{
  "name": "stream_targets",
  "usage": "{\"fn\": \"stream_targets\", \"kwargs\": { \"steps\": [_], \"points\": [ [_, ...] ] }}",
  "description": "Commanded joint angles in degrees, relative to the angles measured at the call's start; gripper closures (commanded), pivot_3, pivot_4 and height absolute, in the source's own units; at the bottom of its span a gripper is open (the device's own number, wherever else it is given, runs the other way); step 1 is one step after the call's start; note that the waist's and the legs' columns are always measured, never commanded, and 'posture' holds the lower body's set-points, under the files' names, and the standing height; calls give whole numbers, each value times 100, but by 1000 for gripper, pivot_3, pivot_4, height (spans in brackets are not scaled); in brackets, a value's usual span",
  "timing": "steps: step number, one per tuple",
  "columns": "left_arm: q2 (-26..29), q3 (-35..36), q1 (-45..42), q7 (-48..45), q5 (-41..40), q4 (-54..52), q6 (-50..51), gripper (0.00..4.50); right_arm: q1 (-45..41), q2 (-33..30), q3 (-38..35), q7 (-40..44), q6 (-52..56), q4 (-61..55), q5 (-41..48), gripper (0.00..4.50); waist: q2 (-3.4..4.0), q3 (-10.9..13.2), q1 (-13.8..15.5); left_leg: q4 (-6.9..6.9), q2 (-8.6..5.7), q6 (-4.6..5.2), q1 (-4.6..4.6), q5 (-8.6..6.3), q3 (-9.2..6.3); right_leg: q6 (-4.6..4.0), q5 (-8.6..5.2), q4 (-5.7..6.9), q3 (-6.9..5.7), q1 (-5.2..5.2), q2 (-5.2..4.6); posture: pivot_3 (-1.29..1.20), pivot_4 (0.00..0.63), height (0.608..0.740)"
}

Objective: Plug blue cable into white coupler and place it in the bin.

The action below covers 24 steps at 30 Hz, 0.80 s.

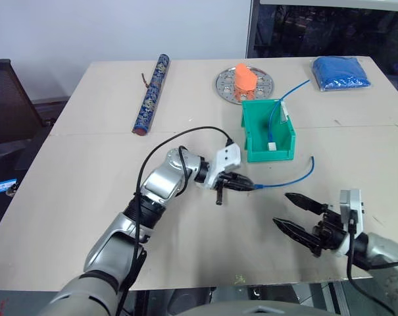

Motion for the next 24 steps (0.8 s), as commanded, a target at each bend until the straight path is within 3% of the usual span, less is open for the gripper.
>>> {"fn": "stream_targets", "kwargs": {
  "steps": [1, 7, 11, 15, 19, 21, 22, 24],
  "points": [
    [-122, 510, -182, 101, -808, -504, 961, 4442, -331, 353, -108, -628, 136, -155, 548, 0, 0, 0, -7, 4, 0, 0, -1, 0, 1, 0, 0, 0, 1, 0, 0, 0, 150, 740],
    [-341, 1170, -454, 395, -1816, -682, 2077, 4442, -1177, 1006, -329, -1672, 344, -148, 1996, 0, 1, -1, -8, 21, 1, -3, -1, 2, -9, -4, 2, 10, -7, 2, 5, 0, 150, 740],
    [-524, 1495, -564, 689, -2198, -646, 2357, 4442, -1398, 948, -292, -1782, 430, -109, 2202, 0, 1, -1, -1, 21, -1, -25, -4, 15, -8, -4, 3, 8, -9, 2, 4, 0, 150, 740],
    [-590, 1636, -592, 859, -2441, -667, 2509, 4500, -1601, 927, -280, -1788, 437, 51, 2215, 1406, 2, -1, -10, 21, -1, -27, -6, 16, -8, -4, 3, 8, -11, 1, 5, 0, 150, 740],
    [-528, 1625, -569, 891, -2570, -684, 2584, 4500, -1856, 976, -355, -1810, 373, 185, 2351, 3437, 3, -1, -44, 21, 0, -27, -6, 16, -8, -5, 3, 11, -10, -1, 7, 0, 150, 740],
    [-504, 1617, -552, 885, -2623, -695, 2624, 4500, -1901, 988, -372, -1813, 352, 215, 2374, 4188, 2, -1, -52, 21, 0, -27, -6, 16, -8, -5, 3, 11, -11, 0, 7, 0, 150, 740],
    [-492, 1614, -545, 882, -2646, -698, 2636, 4500, -1910, 989, -375, -1815, 348, 222, 2383, 4455, 2, -1, -54, 21, 0, -27, -6, 16, -9, -5, 4, 11, -10, 0, 7, 0, 150, 740],
    [-472, 1605, -538, 879, -2672, -685, 2637, 4500, -1904, 966, -355, -1773, 354, 213, 2357, 4455, 2, -1, -59, 21, 0, -27, -6, 16, -8, -5, 4, 10, -10, 0, 6, 0, 150, 740]
  ]
}}
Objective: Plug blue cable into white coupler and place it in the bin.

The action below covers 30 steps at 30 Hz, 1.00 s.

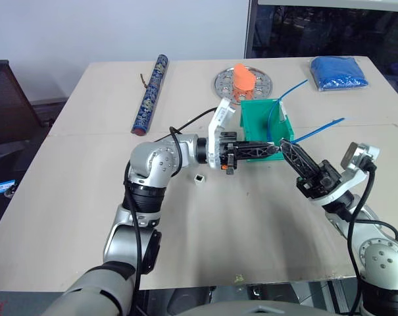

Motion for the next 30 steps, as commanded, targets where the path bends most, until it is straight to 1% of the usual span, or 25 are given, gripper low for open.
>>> {"fn": "stream_targets", "kwargs": {
  "steps": [1, 7, 9, 10, 11, 14, 15, 16, 17, 18, 20, 22, 23, 26, 27, 28, 30],
  "points": [
    [22, 51, -29, -65, -222, -178, 6, 4500, -28, -12, -87, 1, -74, -38, 30, 4455, 0, 0, -8, 0, 0, 0, 0, 0, 1, 0, 0, 0, 1, 0, 0, 0, 150, 740],
    [-143, 203, -82, 107, -229, -12, -156, 4500, -66, 0, -47, -13, -65, -25, -7, 4455, 0, 0, -27, 0, 0, 0, 0, 0, 0, 0, 0, 0, 1, 0, 0, 0, 150, 740],
    [-136, 223, -72, 6, -266, -62, -235, 4500, -146, 5, -55, -42, -63, 38, -1, 4455, 0, 0, -40, 0, -1, 0, 0, 0, 2, 0, 0, 0, 2, 0, 0, 0, 150, 740],
    [-86, 203, -31, -36, -273, -178, -248, 3509, -193, 0, -72, -51, -63, 79, 9, 4500, 0, 0, -49, 0, -1, 0, 0, 0, 2, 0, 0, 0, 2, 0, 0, 0, 150, 740],
    [-42, 209, 7, -35, -302, -293, -224, 3263, -233, -5, -97, -56, -67, 116, 21, 4500, 0, 0, -61, 0, -1, 0, 0, 0, 2, 0, 0, 0, 3, 0, -1, 0, 150, 740],
    [207, 310, 228, 117, -464, -816, -59, 1814, -306, -59, -196, -46, -63, 213, 54, 4500, 0, 0, -85, -3, 0, 0, 0, 0, 0, -1, 0, 0, 3, -2, -1, 0, 150, 740],
    [312, 417, 360, 221, -587, -1078, 49, 1584, -323, -86, -238, -36, -57, 252, 71, 4500, 1, 0, -96, -3, 1, 0, 0, 0, 1, -1, 0, -1, 5, -3, 0, 0, 150, 740],
    [426, 518, 507, 331, -685, -1343, 134, 975, -342, -111, -277, -24, -58, 294, 82, 4500, 1, 0, -112, -5, 1, 0, 1, 0, 2, -1, 0, -1, 8, -3, 0, 0, 150, 740],
    [504, 589, 619, 427, -777, -1540, 198, 573, -339, -125, -298, -17, -60, 304, 92, 4500, 1, 0, -115, -8, 2, 0, 1, 0, 3, -1, 0, -2, 11, -5, 0, 0, 150, 740],
    [610, 720, 797, 621, -865, -1821, 273, 76, -342, -142, -339, -3, -63, 333, 113, 4500, 1, 0, -104, -12, 2, 0, 1, 0, 5, -1, 0, -2, 13, -7, 0, 0, 150, 740],
    [817, 980, 1168, 1006, -985, -2375, 321, 76, -346, -167, -417, 23, -64, 384, 120, 4500, 2, 0, -93, -19, 4, 0, 1, 0, 2, -1, 0, -3, 11, -10, 0, 0, 150, 740],
    [1005, 1396, 1577, 1488, -1048, -2913, 277, 76, -380, -248, -441, 76, -69, 418, -3, 4500, 2, 0, -95, -23, 4, 0, 1, 0, 2, -1, 0, -5, 11, -10, 0, 0, 150, 740],
    [1061, 1593, 1789, 1699, -920, -3109, 53, 76, -395, -312, -419, 122, -101, 422, -166, 4500, 2, 0, -91, -24, 4, 0, 2, -1, 5, -1, 0, -5, 14, -10, -1, 0, 150, 740],
    [1111, 2095, 2273, 2165, -900, -3392, -300, 76, -342, -532, -310, 375, -214, 348, -682, 4500, 2, 0, -66, -25, 3, 0, 2, 0, 6, -3, 1, -5, 12, -10, -1, 0, 150, 740],
    [1177, 2169, 2523, 2269, -583, -3479, -621, 76, -304, -625, -250, 477, -242, 312, -872, 4500, 2, -1, -56, -25, 3, -1, 2, 0, 5, -5, 3, -5, 11, -10, -1, 0, 150, 740],
    [1244, 2162, 2968, 2346, -134, -3585, -1042, 76, -270, -725, -172, 589, -269, 286, -1073, 4500, 3, -2, -56, -25, 3, 0, 4, -1, 6, -7, 4, -6, 10, -9, -1, 0, 150, 740],
    [1271, 1970, 3703, 2545, 624, -3727, -1752, 76, -231, -848, -55, 759, -342, 283, -1384, 4500, 4, -3, -77, -32, 3, -1, 14, 0, 20, -9, 4, -8, 23, -4, -1, 0, 150, 740]
  ]
}}
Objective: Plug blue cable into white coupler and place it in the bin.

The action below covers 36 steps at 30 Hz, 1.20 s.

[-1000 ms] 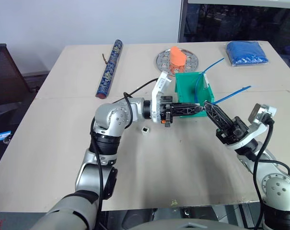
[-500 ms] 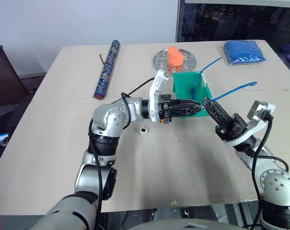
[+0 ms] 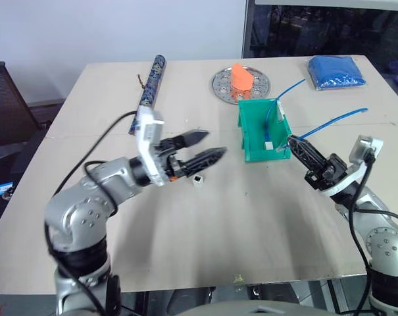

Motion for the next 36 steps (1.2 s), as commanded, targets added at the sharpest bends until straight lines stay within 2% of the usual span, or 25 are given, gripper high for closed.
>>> {"fn": "stream_targets", "kwargs": {
  "steps": [1, 5, 8, 13, 24, 28, 29, 31, 33, 34, 36],
  "points": [
    [-4, -203, 878, 336, 1094, -302, -1123, 76, 42, -155, 103, 323, -203, -232, -418, 4500, -1, 0, -5, -12, 0, 0, 8, 0, 11, 0, 0, -2, 12, 2, 0, 0, 150, 740],
    [-161, -1098, 1662, 522, 2257, -17, -2311, 76, 43, -120, 218, 457, -231, -193, -602, 4500, -6, -2, 100, -25, 1, 17, 14, -10, 20, 0, 0, -7, 21, 2, -2, 0, 150, 740],
    [-349, -1499, 1926, 730, 2819, 346, -2944, 76, 114, -137, 302, 558, -265, -273, -789, 4500, -6, -3, 150, -26, 1, 23, 16, -14, 25, -1, 0, -11, 27, 3, -4, 0, 150, 740],
    [-624, -1913, 2097, 997, 3339, 842, -3520, 76, 309, -146, 294, 554, -256, -447, -889, 4500, -6, -3, 146, -26, 1, 24, 12, -14, 24, -1, 0, -12, 24, 1, -4, 0, 150, 740],
    [-1143, -2467, 1644, 1300, 3969, 1951, -4144, 76, 535, -173, 146, 306, -163, -750, -848, 4500, -9, -5, 143, -25, 2, 25, 12, -14, 23, 0, 1, -11, 19, 1, -3, 0, 150, 740],
    [-1278, -2468, 1664, 1349, 3970, 2015, -4205, 1183, 535, -203, 135, 272, -140, -768, -851, 4500, -8, -5, 139, -25, 3, 25, 13, -14, 21, 0, 0, -10, 17, 1, -2, 0, 150, 740],
    [-1274, -2462, 1664, 1328, 3971, 2022, -4213, 1792, 506, -208, 144, 262, -131, -755, -861, 4500, -8, -5, 137, -25, 3, 25, 13, -14, 21, 1, 0, -10, 18, 1, -2, 0, 150, 740],
    [-1263, -2462, 1692, 1293, 3963, 2006, -4220, 2476, 477, -224, 161, 255, -122, -748, -890, 4500, -8, -5, 137, -25, 3, 25, 13, -14, 21, 1, 0, -9, 17, 1, -2, 0, 150, 740],
    [-1240, -2458, 1710, 1248, 3941, 1998, -4224, 3686, 437, -242, 185, 239, -121, -732, -945, 4500, -8, -5, 138, -25, 3, 25, 13, -14, 21, 1, 0, -9, 17, 1, -1, 0, 150, 740],
    [-1218, -2445, 1673, 1190, 3907, 2016, -4241, 3943, 405, -260, 206, 236, -119, -730, -985, 4500, -8, -5, 137, -25, 3, 25, 13, -14, 21, 1, 0, -10, 17, 1, -1, 0, 150, 740],
    [-1106, -2427, 1498, 884, 3738, 2077, -4238, 3908, 315, -317, 302, 228, -104, -752, -1121, 4500, -8, -5, 138, -25, 3, 25, 13, -14, 21, 1, 0, -10, 17, 1, -1, 0, 150, 740]
  ]
}}
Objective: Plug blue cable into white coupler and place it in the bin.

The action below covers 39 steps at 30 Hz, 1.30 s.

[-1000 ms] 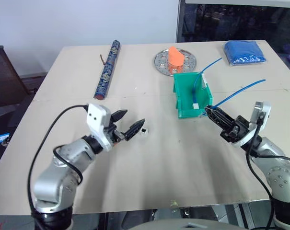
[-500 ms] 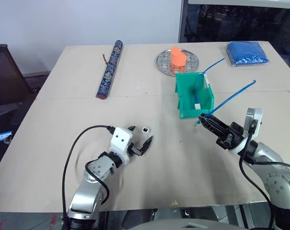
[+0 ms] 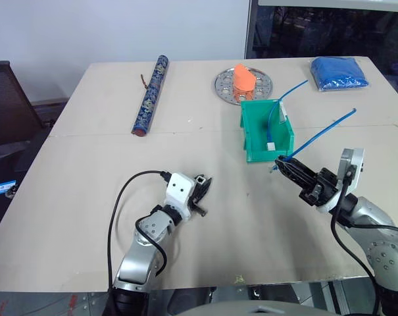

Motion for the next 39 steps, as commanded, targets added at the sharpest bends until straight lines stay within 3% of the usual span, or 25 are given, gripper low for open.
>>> {"fn": "stream_targets", "kwargs": {
  "steps": [1, 6, 10, 18, 28, 39],
  "points": [
    [225, -7, -287, -679, -395, 73, -61, 3908, -220, -135, 128, -2, -12, -217, -215, 4500, 0, 0, 2, 0, 0, 0, 0, 0, 0, 0, 0, 1, -2, 0, 0, 0, 150, 740],
    [618, -125, -1256, -2388, -1165, 739, 7, 3908, -659, -241, 645, 137, -25, -116, -694, 4500, 0, 0, -1, 2, 0, -7, 0, 5, -6, -1, 0, 3, -37, 1, 1, 0, 150, 740],
    [823, -529, -2339, -3707, -1026, 1950, -446, 3908, -1043, -309, 984, 436, -113, 129, -1020, 4500, 0, 0, -5, 8, -3, -12, -4, 9, -13, -1, 1, 2, -49, 2, 3, 0, 150, 740],
    [401, -1059, -4242, -5537, -632, 4648, -1409, 3908, -1581, -334, 1669, 1160, -954, 1052, -2188, 4500, -2, 1, -17, 7, -5, -35, -20, 23, -26, -2, 1, -2, -64, -7, 2, 0, 150, 740],
    [18, -954, -5029, -6391, -432, 6083, -2229, 3908, -1780, -37, 1857, 1667, -1435, 1680, -2512, 4500, -4, 2, -149, 8, -6, -35, -26, 23, -39, -1, 1, 3, -71, -12, 3, 0, 150, 740],
    [6, -696, -5120, -6758, -503, 6262, -2281, 3908, -1718, -127, 1961, 2321, -1852, 2193, -2765, 4500, -4, 2, -155, 12, -6, -35, -26, 23, -46, -1, 1, 10, -76, -12, 8, 0, 150, 740]
  ]
}}
